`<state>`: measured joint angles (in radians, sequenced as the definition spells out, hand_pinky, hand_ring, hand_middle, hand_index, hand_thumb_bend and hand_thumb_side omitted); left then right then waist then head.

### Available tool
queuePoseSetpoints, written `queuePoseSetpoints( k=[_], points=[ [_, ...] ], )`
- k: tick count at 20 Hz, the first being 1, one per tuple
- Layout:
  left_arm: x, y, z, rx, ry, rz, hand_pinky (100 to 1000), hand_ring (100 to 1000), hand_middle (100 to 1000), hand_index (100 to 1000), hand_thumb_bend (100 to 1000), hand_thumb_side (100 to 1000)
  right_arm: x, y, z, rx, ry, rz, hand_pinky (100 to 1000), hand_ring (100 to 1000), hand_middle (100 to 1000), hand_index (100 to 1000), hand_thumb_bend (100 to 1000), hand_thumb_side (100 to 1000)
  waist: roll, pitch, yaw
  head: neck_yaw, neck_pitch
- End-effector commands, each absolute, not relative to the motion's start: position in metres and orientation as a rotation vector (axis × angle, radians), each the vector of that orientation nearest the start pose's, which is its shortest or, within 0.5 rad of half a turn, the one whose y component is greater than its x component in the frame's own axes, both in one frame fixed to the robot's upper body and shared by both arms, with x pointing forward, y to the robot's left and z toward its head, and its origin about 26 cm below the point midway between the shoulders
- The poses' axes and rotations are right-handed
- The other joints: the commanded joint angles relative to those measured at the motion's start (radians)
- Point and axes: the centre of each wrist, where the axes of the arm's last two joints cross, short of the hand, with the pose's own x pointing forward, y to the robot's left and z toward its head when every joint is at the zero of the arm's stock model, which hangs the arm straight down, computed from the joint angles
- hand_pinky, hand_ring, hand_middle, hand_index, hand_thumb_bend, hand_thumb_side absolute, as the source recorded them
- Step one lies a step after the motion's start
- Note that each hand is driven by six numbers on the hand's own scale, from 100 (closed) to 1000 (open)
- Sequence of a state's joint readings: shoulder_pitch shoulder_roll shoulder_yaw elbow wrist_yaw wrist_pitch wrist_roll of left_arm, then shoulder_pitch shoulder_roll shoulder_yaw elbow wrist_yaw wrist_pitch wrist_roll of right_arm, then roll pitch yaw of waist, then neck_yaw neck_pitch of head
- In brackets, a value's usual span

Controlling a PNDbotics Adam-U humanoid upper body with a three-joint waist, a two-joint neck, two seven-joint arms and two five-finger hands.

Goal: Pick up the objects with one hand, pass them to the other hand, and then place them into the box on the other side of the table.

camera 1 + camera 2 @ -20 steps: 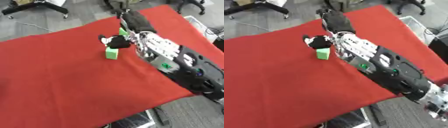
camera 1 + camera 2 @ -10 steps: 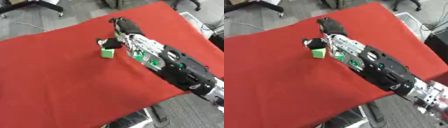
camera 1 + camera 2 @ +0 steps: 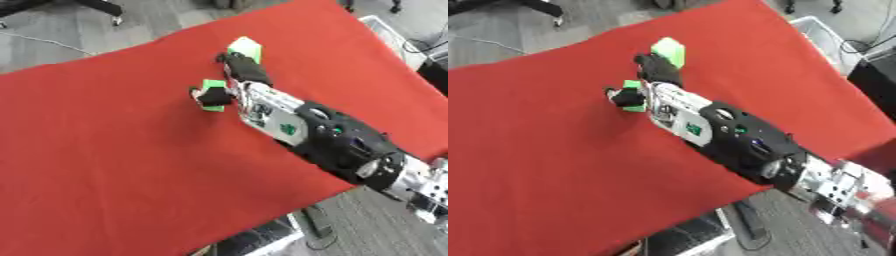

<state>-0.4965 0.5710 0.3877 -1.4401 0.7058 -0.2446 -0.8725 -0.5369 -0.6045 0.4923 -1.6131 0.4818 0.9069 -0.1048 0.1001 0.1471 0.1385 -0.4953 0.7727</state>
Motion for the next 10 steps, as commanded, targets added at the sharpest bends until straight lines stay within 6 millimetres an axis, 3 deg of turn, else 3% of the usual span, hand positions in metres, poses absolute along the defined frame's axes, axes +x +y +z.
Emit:
queuePoseSetpoints(
  k=[1, 10],
  points=[
    [0.351, 0.441, 0.234, -0.390, -2.401, -0.743, 783, 588, 608, 881, 591, 650, 0.361, -0.224, 0.148, -1.110, -1.197, 0.715, 100, 750, 761, 897, 412, 617, -0.001, -0.008, 0.005, -0.006, -0.003],
    [0.351, 0.438, 0.234, -0.402, -2.402, -0.746, 783, 588, 609, 881, 592, 648, 0.364, -0.223, 0.133, -1.082, -1.165, 0.696, 100, 756, 761, 891, 413, 597, -0.002, -0.005, 0.010, -0.021, -0.003]
  ],
)
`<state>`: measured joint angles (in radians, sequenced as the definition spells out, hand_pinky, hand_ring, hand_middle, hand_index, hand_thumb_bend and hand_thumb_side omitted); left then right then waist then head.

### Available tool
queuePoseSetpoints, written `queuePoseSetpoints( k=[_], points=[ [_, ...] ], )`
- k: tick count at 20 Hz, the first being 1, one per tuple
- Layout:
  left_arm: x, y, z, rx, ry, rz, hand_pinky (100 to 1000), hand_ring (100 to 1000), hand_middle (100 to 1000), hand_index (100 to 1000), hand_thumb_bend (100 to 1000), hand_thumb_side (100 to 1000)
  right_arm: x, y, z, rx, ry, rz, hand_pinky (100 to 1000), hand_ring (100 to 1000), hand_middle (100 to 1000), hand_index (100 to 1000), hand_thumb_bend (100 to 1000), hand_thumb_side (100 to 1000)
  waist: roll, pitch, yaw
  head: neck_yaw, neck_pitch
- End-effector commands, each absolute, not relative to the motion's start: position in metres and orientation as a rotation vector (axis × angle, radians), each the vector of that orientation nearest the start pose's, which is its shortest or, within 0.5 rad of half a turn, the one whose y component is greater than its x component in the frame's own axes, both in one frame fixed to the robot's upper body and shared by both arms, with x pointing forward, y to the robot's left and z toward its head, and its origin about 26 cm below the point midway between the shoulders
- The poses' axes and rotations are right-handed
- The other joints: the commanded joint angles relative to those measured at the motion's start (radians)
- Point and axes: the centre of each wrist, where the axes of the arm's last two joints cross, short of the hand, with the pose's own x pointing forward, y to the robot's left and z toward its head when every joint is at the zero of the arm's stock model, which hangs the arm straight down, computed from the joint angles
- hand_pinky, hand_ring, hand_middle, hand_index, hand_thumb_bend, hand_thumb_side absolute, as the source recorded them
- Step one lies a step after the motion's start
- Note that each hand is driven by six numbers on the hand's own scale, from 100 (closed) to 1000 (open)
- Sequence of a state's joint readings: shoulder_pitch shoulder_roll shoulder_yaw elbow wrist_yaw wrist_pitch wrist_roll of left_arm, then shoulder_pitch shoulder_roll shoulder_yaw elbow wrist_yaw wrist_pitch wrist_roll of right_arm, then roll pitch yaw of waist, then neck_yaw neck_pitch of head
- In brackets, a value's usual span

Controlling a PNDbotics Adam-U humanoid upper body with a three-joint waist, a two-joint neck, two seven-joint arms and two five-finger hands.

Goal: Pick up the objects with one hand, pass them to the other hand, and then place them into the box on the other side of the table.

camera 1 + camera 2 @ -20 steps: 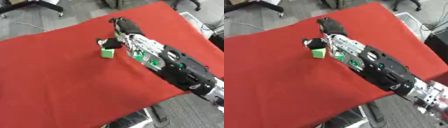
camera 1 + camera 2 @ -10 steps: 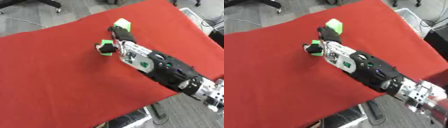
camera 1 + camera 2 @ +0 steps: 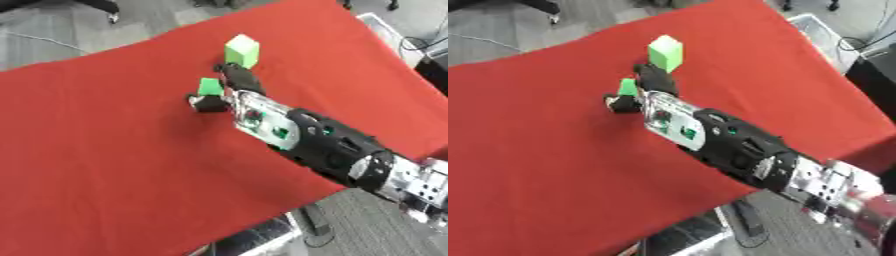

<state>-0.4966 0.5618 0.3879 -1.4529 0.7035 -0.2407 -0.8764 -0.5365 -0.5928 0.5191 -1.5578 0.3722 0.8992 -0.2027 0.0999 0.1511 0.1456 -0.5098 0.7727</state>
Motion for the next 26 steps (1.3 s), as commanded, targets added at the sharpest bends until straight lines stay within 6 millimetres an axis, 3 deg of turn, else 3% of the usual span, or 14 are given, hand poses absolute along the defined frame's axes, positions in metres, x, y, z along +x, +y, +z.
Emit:
queuePoseSetpoints(
  k=[1, 5, 6, 12, 17, 18, 21, 23, 24, 25, 26],
  points=[
    [0.351, 0.437, 0.234, -0.403, -2.402, -0.747, 783, 588, 609, 881, 589, 649, 0.364, -0.224, 0.131, -1.079, -1.160, 0.697, 100, 758, 761, 892, 407, 580, -0.001, -0.009, 0.003, -0.007, -0.003],
    [0.351, 0.436, 0.234, -0.406, -2.402, -0.750, 783, 588, 609, 882, 586, 650, 0.365, -0.226, 0.125, -1.067, -1.131, 0.704, 100, 762, 765, 896, 365, 483, -0.001, -0.008, 0.004, -0.009, -0.003],
    [0.351, 0.436, 0.234, -0.406, -2.402, -0.750, 783, 588, 609, 882, 585, 650, 0.365, -0.227, 0.124, -1.066, -1.124, 0.706, 100, 765, 766, 895, 323, 402, -0.001, -0.008, 0.004, -0.010, -0.003],
    [0.351, 0.435, 0.234, -0.405, -2.402, -0.753, 783, 588, 609, 882, 584, 646, 0.367, -0.230, 0.117, -1.079, -1.088, 0.733, 100, 761, 738, 870, 238, 183, 0.000, -0.005, 0.007, -0.016, -0.003],
    [0.351, 0.435, 0.233, -0.406, -2.400, -0.755, 783, 588, 610, 882, 581, 646, 0.366, -0.228, 0.121, -1.175, -1.121, 0.745, 100, 690, 562, 677, 159, 146, -0.001, -0.004, 0.008, -0.020, -0.003],
    [0.351, 0.435, 0.233, -0.406, -2.399, -0.754, 782, 588, 609, 882, 580, 646, 0.365, -0.227, 0.124, -1.203, -1.138, 0.743, 100, 650, 491, 577, 100, 140, -0.001, -0.005, 0.008, -0.021, -0.003],
    [0.351, 0.436, 0.232, -0.402, -2.390, -0.756, 775, 587, 608, 882, 577, 650, 0.362, -0.224, 0.133, -1.307, -1.205, 0.725, 100, 599, 426, 461, 100, 100, -0.002, -0.006, 0.006, -0.019, -0.003],
    [0.350, 0.439, 0.232, -0.388, -2.380, -0.767, 772, 585, 607, 882, 575, 657, 0.357, -0.219, 0.141, -1.362, -1.258, 0.738, 100, 599, 420, 441, 112, 100, -0.003, -0.008, 0.003, -0.010, -0.003],
    [0.350, 0.441, 0.233, -0.373, -2.371, -0.779, 770, 584, 607, 882, 575, 661, 0.352, -0.214, 0.146, -1.381, -1.291, 0.758, 100, 604, 425, 444, 100, 161, -0.003, -0.009, 0.000, 0.002, -0.003],
    [0.350, 0.445, 0.233, -0.353, -2.361, -0.793, 769, 583, 606, 882, 572, 668, 0.346, -0.208, 0.154, -1.397, -1.326, 0.785, 100, 611, 428, 450, 141, 100, -0.003, -0.010, -0.003, 0.020, -0.003],
    [0.350, 0.449, 0.233, -0.327, -2.350, -0.813, 769, 582, 606, 882, 571, 677, 0.338, -0.201, 0.162, -1.410, -1.360, 0.821, 100, 620, 434, 457, 155, 100, -0.002, -0.012, -0.006, 0.040, -0.003]
  ],
)
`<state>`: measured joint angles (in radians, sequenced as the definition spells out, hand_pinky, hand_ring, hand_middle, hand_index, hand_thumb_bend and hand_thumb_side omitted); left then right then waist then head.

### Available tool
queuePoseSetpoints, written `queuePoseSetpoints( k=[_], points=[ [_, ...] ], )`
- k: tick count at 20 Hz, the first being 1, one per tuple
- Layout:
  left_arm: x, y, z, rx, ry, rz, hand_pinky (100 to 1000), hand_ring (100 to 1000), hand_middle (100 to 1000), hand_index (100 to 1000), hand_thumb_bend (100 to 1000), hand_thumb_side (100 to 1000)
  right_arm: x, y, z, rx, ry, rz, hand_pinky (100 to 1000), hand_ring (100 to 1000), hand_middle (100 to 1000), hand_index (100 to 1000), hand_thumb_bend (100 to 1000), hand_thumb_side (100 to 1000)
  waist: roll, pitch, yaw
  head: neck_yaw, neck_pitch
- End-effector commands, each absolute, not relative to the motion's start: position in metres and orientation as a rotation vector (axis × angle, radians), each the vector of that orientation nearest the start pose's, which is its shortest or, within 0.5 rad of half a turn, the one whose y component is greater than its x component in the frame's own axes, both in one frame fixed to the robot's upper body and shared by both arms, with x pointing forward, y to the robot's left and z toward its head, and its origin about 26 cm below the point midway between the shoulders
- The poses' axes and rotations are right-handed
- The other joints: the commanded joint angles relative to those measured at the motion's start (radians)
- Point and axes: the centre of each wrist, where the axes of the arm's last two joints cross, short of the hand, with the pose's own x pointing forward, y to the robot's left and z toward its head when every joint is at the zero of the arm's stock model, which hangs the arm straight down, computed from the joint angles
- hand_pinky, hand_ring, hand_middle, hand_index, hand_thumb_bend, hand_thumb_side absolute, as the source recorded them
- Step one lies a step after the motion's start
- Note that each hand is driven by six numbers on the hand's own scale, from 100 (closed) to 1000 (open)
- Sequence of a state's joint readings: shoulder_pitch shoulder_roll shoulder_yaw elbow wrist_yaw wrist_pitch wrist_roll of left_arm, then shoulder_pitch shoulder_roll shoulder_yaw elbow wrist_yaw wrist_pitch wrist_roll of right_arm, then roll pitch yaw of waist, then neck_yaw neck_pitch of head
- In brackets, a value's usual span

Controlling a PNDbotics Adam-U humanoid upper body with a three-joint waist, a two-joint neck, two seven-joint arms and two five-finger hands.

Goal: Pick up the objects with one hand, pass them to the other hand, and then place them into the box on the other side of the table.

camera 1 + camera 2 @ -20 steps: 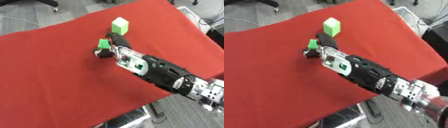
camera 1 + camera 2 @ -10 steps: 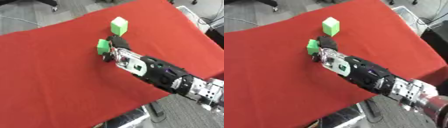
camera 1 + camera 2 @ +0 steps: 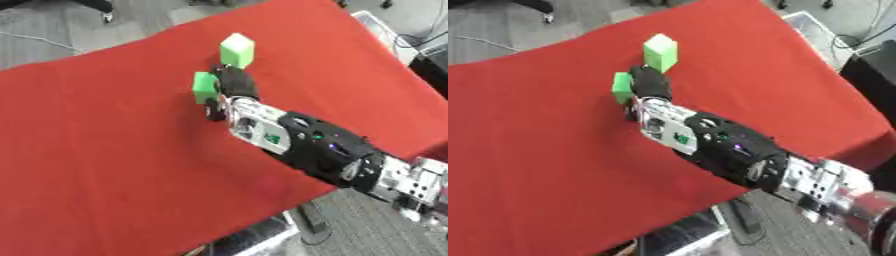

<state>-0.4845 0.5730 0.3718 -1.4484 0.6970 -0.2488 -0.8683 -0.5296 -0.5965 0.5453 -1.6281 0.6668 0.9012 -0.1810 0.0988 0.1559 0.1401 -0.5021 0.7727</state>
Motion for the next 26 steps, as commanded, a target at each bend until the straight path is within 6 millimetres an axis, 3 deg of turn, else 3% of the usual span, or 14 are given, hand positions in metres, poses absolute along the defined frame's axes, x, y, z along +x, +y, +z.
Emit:
queuePoseSetpoints(
  k=[1, 5, 8, 12, 17, 26],
  points=[
    [0.351, 0.452, 0.232, -0.306, -2.334, -0.831, 768, 582, 605, 882, 571, 681, 0.330, -0.195, 0.170, -1.420, -1.392, 0.858, 100, 625, 440, 462, 163, 100, 0.000, -0.018, -0.004, 0.053, -0.003],
    [0.357, 0.467, 0.223, -0.199, -2.264, -0.933, 765, 582, 607, 883, 573, 712, 0.295, -0.172, 0.209, -1.467, -1.510, 1.103, 100, 670, 473, 498, 228, 100, 0.009, -0.025, -0.020, 0.136, -0.003],
    [0.367, 0.472, 0.209, -0.128, -2.199, -1.025, 763, 582, 608, 883, 577, 732, 0.291, -0.159, 0.225, -1.548, -1.548, 1.322, 100, 688, 487, 512, 247, 100, 0.011, -0.031, -0.032, 0.190, -0.003],
    [0.384, 0.469, 0.190, -0.084, -2.123, -1.110, 759, 586, 612, 884, 580, 742, 0.291, -0.150, 0.235, -1.594, -1.630, 1.468, 100, 699, 498, 523, 260, 100, 0.008, -0.037, -0.046, 0.243, -0.003],
    [0.405, 0.454, 0.170, -0.090, -2.069, -1.164, 760, 593, 620, 880, 598, 726, 0.291, -0.145, 0.241, -1.577, -1.749, 1.514, 100, 697, 499, 524, 252, 100, 0.004, -0.037, -0.053, 0.275, -0.003],
    [0.439, 0.405, 0.148, -0.118, -2.034, -1.347, 761, 609, 642, 891, 633, 665, 0.290, -0.137, 0.245, -1.531, -1.897, 1.507, 100, 692, 498, 523, 239, 100, -0.006, -0.036, -0.066, 0.292, -0.003]
  ],
)
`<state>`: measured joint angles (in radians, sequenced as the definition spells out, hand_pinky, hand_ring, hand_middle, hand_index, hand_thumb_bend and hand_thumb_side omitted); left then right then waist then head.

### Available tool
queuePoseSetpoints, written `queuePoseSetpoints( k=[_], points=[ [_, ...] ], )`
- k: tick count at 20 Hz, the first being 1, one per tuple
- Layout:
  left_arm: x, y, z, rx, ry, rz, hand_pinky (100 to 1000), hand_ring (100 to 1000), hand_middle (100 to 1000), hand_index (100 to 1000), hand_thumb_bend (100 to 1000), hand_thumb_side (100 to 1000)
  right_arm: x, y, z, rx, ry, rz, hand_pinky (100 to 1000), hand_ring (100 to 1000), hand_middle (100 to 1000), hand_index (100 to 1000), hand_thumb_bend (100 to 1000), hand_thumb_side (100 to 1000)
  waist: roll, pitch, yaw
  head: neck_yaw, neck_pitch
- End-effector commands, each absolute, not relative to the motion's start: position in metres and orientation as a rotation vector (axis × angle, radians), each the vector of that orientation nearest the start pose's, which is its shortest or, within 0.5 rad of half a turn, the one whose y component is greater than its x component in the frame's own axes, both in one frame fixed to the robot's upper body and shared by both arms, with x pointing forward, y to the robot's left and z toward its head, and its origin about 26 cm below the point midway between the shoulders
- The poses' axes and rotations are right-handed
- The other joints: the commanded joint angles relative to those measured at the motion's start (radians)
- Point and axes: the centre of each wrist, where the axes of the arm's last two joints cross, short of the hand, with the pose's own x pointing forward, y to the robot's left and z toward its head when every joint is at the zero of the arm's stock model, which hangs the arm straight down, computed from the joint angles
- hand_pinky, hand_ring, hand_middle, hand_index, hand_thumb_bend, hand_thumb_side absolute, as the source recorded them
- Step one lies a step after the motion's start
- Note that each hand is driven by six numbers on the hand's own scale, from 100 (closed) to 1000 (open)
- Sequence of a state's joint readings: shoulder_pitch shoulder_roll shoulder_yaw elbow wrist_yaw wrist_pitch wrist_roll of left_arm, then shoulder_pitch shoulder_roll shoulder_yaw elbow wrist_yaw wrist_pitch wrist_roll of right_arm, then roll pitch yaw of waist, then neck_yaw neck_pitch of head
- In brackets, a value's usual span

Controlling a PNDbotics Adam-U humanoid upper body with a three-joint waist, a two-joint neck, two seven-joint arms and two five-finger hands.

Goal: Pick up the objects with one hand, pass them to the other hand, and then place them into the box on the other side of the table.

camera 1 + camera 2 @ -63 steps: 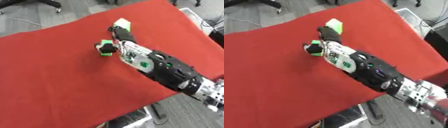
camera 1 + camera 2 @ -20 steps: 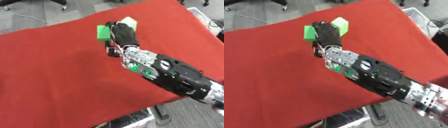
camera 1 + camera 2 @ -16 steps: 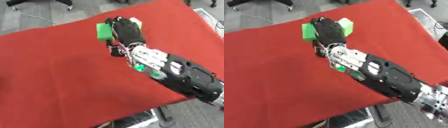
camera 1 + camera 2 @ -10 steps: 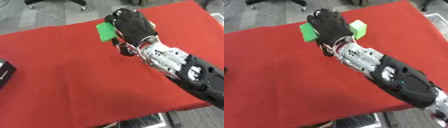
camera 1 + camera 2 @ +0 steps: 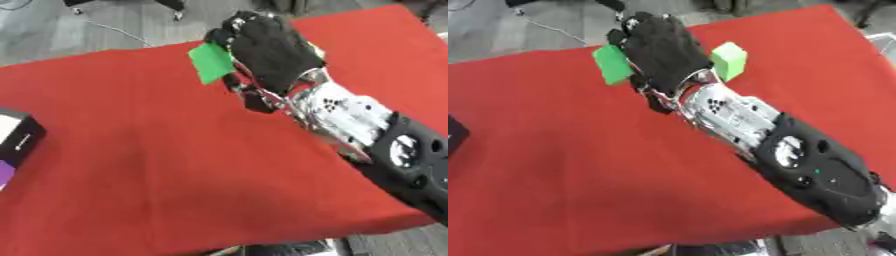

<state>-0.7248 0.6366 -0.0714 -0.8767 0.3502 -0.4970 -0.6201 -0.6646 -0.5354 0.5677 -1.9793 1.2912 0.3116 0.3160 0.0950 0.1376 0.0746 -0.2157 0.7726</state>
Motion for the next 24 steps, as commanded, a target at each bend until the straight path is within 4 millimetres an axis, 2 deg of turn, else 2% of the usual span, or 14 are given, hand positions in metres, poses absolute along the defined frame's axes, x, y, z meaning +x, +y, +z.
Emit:
queuePoseSetpoints(
  k=[1, 5, 13, 17, 24],
  points=[
    [0.443, 0.398, 0.144, -0.124, -2.027, -1.373, 761, 610, 643, 891, 634, 668, 0.290, -0.136, 0.245, 1.809, 2.267, -1.790, 100, 692, 498, 523, 238, 100, -0.004, -0.017, -0.002, 0.007, -0.003],
    [0.456, 0.370, 0.127, -0.174, -1.983, -1.429, 760, 607, 642, 891, 654, 714, 0.289, -0.132, 0.248, 1.746, 2.277, -1.767, 100, 700, 505, 530, 241, 100, -0.009, -0.015, -0.009, 0.004, -0.003],
    [0.469, 0.327, 0.109, -0.307, -1.864, -1.385, 765, 610, 644, 893, 720, 795, 0.288, -0.128, 0.248, 1.707, 2.229, -1.789, 100, 719, 522, 548, 254, 100, -0.018, -0.012, -0.019, -0.053, -0.003],
    [0.480, 0.292, 0.121, -0.406, -1.877, -1.310, 770, 617, 655, 899, 755, 810, 0.287, -0.125, 0.250, 1.691, 2.215, -1.781, 100, 721, 524, 549, 254, 100, -0.021, -0.011, -0.027, -0.066, -0.003],
    [0.490, 0.213, 0.158, -0.612, -1.936, -1.277, 775, 621, 666, 902, 767, 814, 0.285, -0.117, 0.254, 1.638, 2.232, -1.769, 100, 720, 524, 549, 248, 100, -0.029, -0.003, -0.055, -0.078, -0.003]
  ],
)
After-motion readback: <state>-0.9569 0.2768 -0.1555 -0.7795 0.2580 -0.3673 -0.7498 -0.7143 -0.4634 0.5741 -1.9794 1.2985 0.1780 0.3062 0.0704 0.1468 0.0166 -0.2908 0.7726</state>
